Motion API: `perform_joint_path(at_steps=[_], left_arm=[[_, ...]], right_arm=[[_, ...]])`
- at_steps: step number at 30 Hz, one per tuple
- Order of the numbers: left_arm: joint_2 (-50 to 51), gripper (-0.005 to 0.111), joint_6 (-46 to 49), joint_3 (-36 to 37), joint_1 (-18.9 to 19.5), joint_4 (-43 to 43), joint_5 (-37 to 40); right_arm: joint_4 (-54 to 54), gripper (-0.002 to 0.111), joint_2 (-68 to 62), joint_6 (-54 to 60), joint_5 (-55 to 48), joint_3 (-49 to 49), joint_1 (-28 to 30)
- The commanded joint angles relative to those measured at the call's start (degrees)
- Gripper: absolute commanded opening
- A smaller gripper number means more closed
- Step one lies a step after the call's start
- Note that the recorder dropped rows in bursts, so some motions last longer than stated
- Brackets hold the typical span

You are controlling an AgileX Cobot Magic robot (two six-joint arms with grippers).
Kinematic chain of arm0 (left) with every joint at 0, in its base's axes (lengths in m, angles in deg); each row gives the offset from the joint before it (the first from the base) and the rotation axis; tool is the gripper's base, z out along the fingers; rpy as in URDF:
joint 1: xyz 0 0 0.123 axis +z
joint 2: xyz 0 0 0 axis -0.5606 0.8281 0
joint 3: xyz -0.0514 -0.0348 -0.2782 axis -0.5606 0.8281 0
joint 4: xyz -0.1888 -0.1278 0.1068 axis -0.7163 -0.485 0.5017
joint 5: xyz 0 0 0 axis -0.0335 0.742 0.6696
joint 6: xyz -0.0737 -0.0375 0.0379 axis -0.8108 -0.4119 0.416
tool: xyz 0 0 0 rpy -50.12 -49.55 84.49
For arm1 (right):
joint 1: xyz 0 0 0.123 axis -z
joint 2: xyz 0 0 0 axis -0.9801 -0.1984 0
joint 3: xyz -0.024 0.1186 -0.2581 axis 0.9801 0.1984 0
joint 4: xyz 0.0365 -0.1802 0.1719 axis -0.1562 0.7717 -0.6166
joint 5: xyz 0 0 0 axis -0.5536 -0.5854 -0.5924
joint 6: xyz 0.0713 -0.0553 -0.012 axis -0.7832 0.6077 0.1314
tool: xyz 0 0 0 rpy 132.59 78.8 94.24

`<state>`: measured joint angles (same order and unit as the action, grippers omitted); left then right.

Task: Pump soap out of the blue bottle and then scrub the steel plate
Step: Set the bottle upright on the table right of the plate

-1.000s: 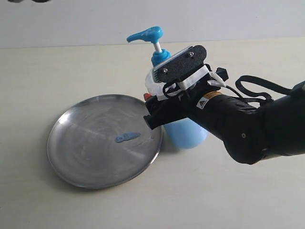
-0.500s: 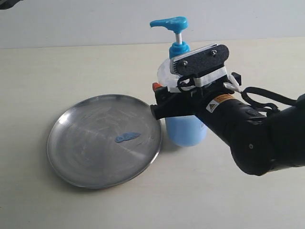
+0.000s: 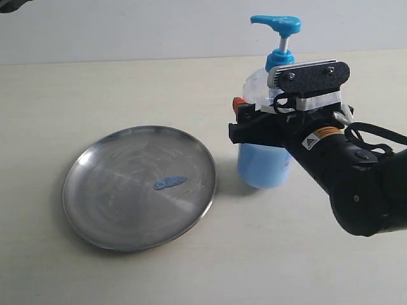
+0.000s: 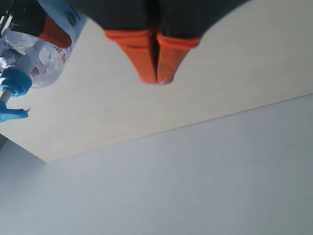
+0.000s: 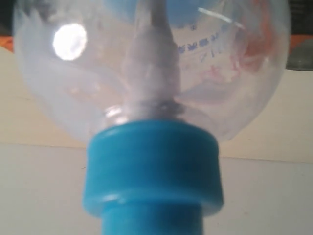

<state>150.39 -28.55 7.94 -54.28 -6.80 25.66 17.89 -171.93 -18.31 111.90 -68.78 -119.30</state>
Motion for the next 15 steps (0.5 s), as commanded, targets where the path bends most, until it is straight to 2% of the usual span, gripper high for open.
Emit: perform_joint_path(at_steps=[1, 15], left_arm=[[-0.47, 0.000, 0.14, 0.15, 0.15, -0.50, -0.53], [-0.47, 0.000, 0.25, 0.92, 0.15, -1.27, -1.83]], right_arm=[[4.42, 0.000, 1.14, -1.39, 5.18, -0.27, 0.75], [4.47, 0.000, -2.42, 0.01, 5.94, 1.61, 0.75]])
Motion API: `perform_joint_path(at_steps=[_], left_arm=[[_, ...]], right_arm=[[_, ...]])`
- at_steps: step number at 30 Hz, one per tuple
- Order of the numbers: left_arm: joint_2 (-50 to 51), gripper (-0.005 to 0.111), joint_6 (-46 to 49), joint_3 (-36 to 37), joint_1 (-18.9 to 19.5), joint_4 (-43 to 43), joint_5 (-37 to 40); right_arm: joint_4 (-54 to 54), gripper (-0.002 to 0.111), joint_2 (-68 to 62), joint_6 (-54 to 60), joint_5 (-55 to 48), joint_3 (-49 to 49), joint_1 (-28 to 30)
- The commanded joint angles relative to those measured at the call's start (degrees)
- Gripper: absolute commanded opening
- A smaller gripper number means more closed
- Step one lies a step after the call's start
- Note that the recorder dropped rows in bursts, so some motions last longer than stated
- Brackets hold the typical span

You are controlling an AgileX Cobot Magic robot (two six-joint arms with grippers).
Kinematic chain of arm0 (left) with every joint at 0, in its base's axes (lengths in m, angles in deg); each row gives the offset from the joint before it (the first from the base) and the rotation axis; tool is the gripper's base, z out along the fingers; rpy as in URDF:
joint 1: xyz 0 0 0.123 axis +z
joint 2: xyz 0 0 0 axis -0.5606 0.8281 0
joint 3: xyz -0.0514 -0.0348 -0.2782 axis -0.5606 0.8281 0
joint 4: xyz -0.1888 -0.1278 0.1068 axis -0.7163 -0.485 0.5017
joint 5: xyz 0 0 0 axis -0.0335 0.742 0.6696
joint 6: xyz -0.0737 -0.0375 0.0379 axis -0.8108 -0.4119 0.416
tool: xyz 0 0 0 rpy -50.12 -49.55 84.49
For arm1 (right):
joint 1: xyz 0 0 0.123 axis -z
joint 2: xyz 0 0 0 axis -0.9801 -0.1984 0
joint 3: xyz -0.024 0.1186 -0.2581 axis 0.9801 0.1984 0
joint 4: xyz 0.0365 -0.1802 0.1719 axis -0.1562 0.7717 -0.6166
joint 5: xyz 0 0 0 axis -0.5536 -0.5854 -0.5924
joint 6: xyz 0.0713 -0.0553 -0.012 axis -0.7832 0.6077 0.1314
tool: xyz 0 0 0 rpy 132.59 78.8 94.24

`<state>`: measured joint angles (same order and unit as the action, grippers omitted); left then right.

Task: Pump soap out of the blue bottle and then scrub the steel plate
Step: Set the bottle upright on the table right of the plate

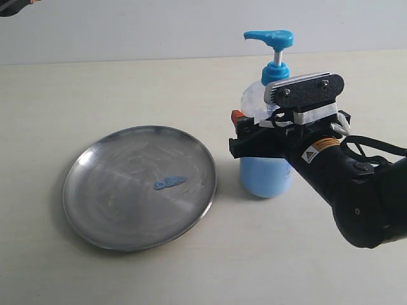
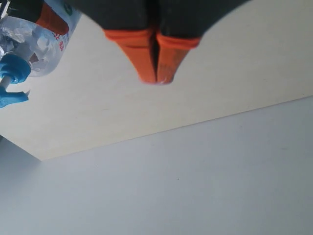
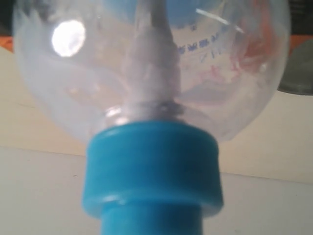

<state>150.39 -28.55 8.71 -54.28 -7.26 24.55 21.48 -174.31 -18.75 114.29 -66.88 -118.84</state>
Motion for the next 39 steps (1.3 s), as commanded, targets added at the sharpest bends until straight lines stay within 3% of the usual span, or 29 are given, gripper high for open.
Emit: perform_joint_path(at_steps=[1, 4, 14, 17, 27, 39], left_arm=[[-0.47, 0.000, 0.25, 0.15, 0.15, -0.96, -0.72], [-0.47, 0.000, 0.25, 0.15, 0.15, -1.07, -0.72], [-0.47, 0.000, 0.25, 0.15, 0.15, -1.07, -0.61], [-0.47, 0.000, 0.25, 0.15, 0.15, -1.07, -0.61], [-0.47, 0.000, 0.25, 0.15, 0.15, -1.31, -0.37], [-0.47, 0.000, 0.25, 0.15, 0.15, -1.71, -0.05]], right_arm=[[1.00, 0.000, -0.13, 0.45, 3.56, -0.29, 0.28], [1.00, 0.003, -0.13, 0.45, 3.56, -0.29, 0.28], [0.89, 0.074, -0.13, 0.45, 3.44, -0.29, 0.28], [0.38, 0.083, -0.13, 0.45, 3.44, -0.29, 0.28], [0.38, 0.100, 0.85, 0.45, 3.15, -0.29, 0.28], [-1.09, 0.101, 7.66, 1.74, -2.99, -0.29, 0.28]])
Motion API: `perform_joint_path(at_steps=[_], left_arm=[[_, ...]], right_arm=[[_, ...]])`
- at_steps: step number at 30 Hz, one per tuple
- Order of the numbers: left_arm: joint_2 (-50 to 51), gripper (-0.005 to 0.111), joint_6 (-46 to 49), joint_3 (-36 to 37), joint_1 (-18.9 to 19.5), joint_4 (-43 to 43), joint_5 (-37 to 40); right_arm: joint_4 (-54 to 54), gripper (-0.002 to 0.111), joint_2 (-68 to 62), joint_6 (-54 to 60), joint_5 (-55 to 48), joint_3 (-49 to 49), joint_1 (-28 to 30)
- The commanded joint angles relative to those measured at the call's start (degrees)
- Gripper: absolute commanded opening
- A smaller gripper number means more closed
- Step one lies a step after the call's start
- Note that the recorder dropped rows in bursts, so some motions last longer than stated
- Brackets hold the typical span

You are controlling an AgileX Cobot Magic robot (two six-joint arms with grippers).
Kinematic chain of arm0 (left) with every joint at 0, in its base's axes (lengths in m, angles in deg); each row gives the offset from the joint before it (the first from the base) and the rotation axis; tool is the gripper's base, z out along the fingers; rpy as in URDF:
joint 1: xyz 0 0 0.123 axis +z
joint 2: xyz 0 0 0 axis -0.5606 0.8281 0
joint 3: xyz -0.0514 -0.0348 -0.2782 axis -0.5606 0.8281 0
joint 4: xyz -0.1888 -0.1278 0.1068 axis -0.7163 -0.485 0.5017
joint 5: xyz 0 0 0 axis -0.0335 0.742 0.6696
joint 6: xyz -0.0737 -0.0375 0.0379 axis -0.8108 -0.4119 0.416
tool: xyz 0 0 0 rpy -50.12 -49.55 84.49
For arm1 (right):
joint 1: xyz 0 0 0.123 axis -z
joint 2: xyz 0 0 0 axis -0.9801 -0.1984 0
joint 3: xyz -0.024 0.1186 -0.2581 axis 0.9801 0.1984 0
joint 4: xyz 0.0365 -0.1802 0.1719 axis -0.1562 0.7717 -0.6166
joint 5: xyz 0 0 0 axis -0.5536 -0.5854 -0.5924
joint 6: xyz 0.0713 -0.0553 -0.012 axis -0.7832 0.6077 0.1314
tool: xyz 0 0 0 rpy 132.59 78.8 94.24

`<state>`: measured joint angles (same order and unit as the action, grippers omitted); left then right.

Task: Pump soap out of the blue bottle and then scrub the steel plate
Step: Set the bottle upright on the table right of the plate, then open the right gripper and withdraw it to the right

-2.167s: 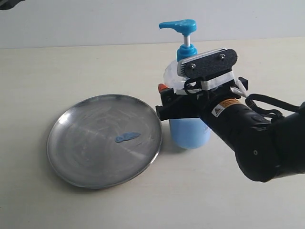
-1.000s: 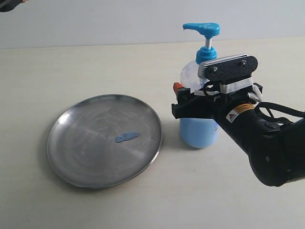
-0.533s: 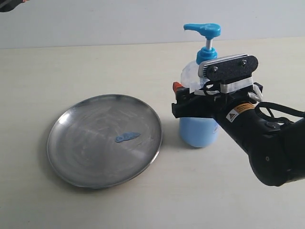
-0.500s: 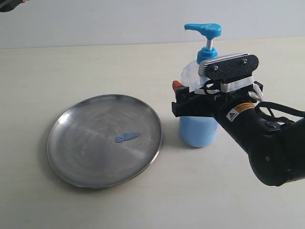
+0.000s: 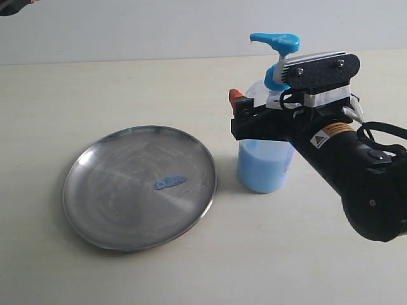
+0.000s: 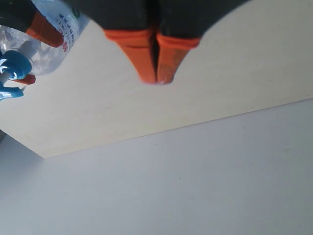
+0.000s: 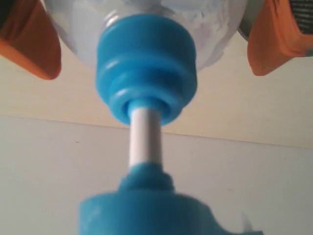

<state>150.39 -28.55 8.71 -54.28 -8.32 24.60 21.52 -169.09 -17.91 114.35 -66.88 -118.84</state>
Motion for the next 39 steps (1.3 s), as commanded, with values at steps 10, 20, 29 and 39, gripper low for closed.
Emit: perform_joint_path(at_steps=[10, 20, 29, 39], left_arm=[[-0.47, 0.000, 0.25, 0.15, 0.15, -0.65, 0.06], [-0.47, 0.000, 0.53, 0.15, 0.15, -0.65, 0.33], [-0.47, 0.000, 0.64, 0.15, 0.15, -0.65, 0.76], [-0.47, 0.000, 0.73, 0.15, 0.15, -0.65, 1.24]], right_arm=[[-1.68, 0.101, 8.19, 3.08, -12.60, -0.29, 0.28], [-1.14, 0.101, 11.35, 3.44, -24.70, -0.50, 0.28], [-1.14, 0.101, 16.98, 4.99, -30.04, -0.65, 0.28], [-21.01, 0.101, 22.66, 27.95, -34.06, -0.65, 0.28]])
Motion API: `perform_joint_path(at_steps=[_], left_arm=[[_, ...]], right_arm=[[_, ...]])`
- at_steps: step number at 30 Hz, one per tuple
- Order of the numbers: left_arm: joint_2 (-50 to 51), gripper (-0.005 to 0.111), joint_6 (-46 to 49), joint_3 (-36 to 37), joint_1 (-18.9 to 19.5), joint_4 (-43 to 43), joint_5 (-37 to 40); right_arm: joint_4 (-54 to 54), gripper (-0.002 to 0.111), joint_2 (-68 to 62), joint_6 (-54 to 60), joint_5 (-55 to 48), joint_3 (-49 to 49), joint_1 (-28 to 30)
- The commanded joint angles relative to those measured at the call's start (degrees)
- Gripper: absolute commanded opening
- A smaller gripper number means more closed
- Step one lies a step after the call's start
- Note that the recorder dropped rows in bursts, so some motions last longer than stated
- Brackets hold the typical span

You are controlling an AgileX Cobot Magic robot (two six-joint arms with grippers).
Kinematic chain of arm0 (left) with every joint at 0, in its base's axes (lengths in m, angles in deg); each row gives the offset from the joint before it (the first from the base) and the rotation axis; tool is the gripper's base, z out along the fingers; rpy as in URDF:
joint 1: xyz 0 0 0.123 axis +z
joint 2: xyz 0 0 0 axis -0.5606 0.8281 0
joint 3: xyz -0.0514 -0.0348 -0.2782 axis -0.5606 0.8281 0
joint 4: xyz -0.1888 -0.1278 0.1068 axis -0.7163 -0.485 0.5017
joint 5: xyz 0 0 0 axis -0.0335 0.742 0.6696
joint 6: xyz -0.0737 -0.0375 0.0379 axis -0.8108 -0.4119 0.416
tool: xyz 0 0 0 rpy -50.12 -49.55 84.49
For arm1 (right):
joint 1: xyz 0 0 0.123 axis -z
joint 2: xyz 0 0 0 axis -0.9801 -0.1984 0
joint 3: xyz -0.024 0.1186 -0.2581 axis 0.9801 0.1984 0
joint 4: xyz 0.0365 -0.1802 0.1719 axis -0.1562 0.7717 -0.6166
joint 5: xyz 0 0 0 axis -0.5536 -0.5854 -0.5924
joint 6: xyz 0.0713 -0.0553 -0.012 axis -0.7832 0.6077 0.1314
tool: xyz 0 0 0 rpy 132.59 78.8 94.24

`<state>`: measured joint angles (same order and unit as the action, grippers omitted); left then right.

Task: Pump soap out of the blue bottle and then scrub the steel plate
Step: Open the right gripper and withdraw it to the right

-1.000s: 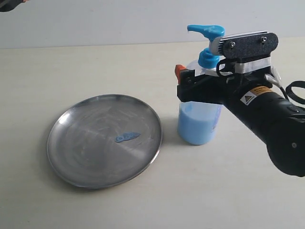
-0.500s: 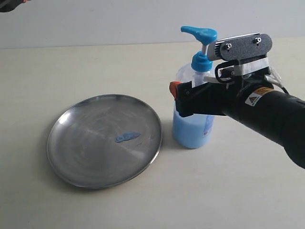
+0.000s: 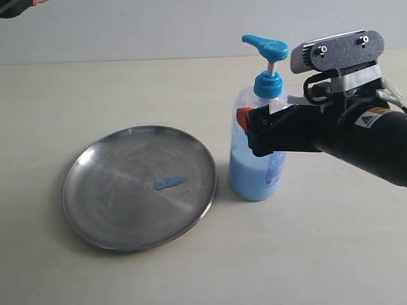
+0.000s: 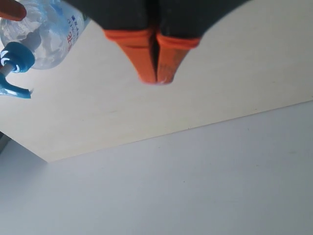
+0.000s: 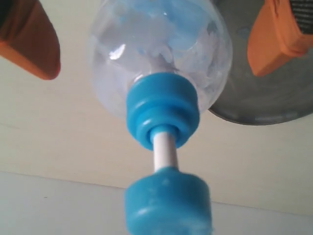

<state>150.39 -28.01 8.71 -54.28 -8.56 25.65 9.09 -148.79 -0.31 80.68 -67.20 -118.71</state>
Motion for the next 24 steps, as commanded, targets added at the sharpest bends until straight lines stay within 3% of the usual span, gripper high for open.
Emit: perform_joint_path(at_steps=[1, 12, 24], left_arm=[[-0.47, 0.000, 0.19, 0.15, 0.15, -0.41, 0.20], [-0.47, 0.000, 0.48, 0.15, 0.15, -0.41, 0.33], [-0.47, 0.000, 0.48, 0.29, 0.15, -0.41, 0.43]], right_arm=[[-9.38, 0.101, 3.18, 11.57, -0.61, -0.33, 0.15], [-9.73, 0.100, 13.65, 12.72, -14.46, -0.33, 0.15], [-7.56, 0.095, 17.11, 11.61, -41.11, -0.33, 0.15]])
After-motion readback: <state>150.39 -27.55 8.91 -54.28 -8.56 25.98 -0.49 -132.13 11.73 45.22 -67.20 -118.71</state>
